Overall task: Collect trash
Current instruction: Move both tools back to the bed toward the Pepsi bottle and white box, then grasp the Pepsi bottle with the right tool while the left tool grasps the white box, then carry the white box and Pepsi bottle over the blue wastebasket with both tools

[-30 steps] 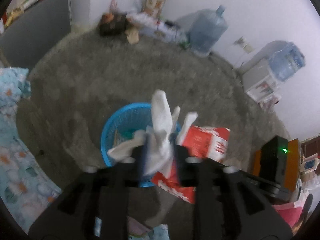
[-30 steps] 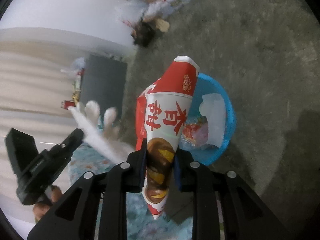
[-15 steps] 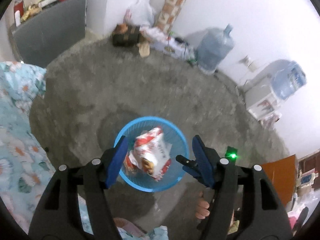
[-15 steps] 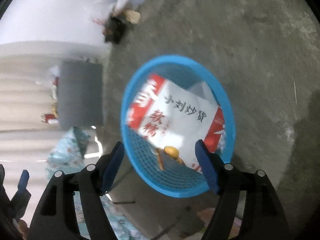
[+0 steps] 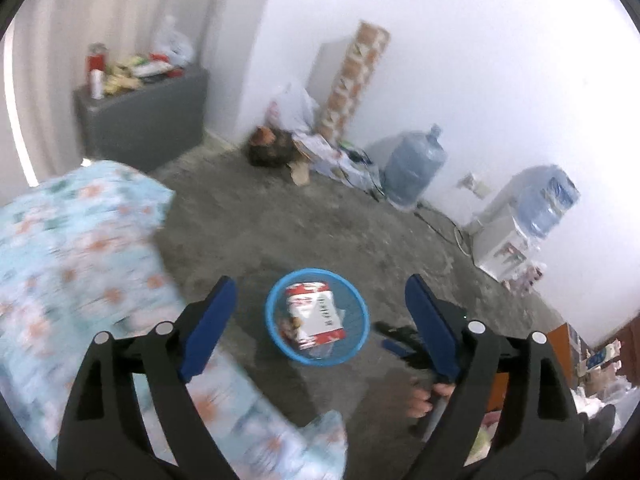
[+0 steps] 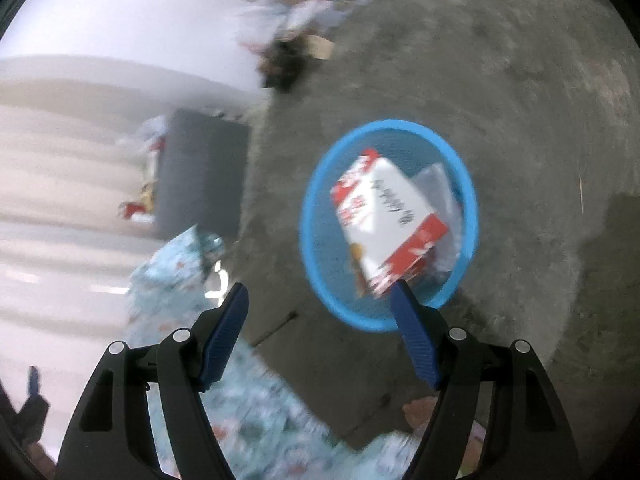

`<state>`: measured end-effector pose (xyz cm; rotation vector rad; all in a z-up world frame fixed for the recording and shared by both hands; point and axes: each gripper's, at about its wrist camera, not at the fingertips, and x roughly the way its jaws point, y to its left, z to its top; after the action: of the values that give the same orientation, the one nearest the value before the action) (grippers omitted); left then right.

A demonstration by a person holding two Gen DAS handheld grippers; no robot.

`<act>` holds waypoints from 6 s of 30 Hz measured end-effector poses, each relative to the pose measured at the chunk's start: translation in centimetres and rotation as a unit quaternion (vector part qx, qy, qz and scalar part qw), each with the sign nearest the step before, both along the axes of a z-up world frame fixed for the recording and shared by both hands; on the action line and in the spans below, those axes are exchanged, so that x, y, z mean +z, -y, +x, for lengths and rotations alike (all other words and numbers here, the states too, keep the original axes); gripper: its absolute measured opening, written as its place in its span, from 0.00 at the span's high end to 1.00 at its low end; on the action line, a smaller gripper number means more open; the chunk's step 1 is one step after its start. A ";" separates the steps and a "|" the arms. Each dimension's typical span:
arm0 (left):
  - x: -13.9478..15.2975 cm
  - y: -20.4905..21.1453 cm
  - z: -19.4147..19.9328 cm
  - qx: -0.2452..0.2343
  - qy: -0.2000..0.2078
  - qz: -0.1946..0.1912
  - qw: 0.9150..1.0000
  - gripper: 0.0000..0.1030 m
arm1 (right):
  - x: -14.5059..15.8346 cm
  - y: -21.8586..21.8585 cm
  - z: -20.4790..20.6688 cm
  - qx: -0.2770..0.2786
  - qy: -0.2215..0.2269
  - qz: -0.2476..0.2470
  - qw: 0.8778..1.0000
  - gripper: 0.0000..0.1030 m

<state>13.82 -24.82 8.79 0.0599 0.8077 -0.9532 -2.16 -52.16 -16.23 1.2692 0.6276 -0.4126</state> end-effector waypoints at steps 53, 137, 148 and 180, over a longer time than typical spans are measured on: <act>-6.8 -53.4 -14.1 0.475 0.013 -0.107 0.873 0.19 | 8.3 -44.4 18.4 0.400 0.004 0.311 0.862 0.42; -13.3 -29.4 -4.3 0.246 -0.081 0.137 0.956 0.19 | 14.3 -32.9 11.1 0.423 -0.060 -0.122 0.896 0.25; -13.9 -27.8 -4.5 0.257 -0.046 0.183 0.948 0.31 | 14.3 -32.7 10.5 0.397 -0.043 -0.116 0.909 0.41; -13.6 -28.1 -5.0 0.257 -0.023 0.177 0.950 0.36 | 14.1 -33.3 10.7 0.401 -0.043 -0.130 0.906 0.43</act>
<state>8.87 3.32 -4.77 0.1311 0.9699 -0.3113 8.52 -18.83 -2.17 0.6517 1.0665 0.1376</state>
